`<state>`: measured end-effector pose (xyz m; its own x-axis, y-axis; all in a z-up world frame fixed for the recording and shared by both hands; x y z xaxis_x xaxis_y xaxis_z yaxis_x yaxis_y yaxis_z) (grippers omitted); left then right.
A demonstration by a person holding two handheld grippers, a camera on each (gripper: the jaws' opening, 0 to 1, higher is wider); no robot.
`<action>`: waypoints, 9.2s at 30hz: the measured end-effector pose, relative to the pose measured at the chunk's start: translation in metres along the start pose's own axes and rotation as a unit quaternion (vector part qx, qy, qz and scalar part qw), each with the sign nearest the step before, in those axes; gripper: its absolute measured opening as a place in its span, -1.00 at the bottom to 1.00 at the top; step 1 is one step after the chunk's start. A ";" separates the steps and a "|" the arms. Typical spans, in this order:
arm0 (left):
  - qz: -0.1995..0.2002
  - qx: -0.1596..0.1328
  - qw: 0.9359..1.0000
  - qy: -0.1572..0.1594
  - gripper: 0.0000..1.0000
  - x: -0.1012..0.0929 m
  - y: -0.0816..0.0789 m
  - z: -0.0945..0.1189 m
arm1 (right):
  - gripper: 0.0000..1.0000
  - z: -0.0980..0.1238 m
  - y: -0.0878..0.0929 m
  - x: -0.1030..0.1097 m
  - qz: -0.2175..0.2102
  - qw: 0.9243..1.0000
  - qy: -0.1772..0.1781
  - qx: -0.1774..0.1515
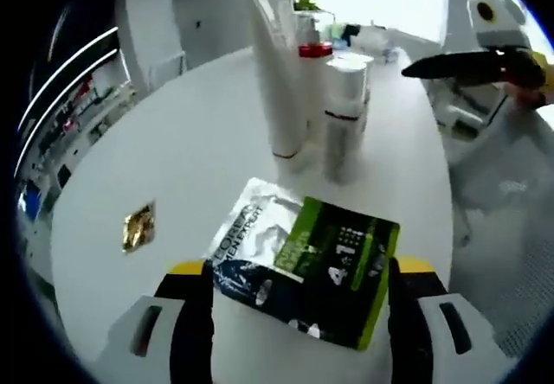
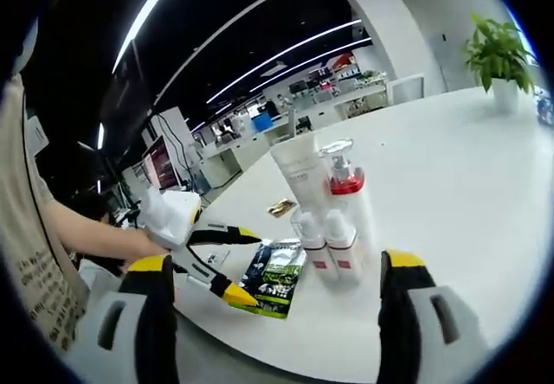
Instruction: Arrange the skincare products in the storage area until every visible bottle or jar stands upright without overlapping.
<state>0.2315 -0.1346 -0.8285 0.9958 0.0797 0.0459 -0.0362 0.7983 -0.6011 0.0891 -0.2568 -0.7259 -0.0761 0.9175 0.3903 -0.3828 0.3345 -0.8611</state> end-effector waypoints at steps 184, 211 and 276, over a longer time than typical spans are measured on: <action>0.442 0.035 0.867 -0.229 -0.26 0.042 0.097 0.083 | 0.80 -0.003 0.005 -0.007 -0.009 1.000 0.018 0.021; 0.442 0.034 0.874 -0.202 -0.26 -0.001 0.078 0.057 | 0.79 0.000 0.003 -0.004 -0.007 1.000 0.011 0.009; 0.364 -0.099 0.919 -0.117 0.54 -0.028 0.059 0.120 | 0.79 0.000 0.003 0.003 0.014 1.000 -0.011 0.005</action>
<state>0.1910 -0.0186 -0.7695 0.6681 0.6937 -0.2693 -0.6456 0.3604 -0.6732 0.0875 -0.2533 -0.7270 -0.1068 0.9216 0.3731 -0.3903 0.3062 -0.8683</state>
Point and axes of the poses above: the point that each gripper's makers call its tool centre point, and the gripper's own axes: z roughly backward along the fingers, x roughly to its left, y roughly out of its underside, the point moved 5 cm from there along z, roughly backward along the fingers, and after that the axes turned 2 degrees about x, right-handed, at the moved point
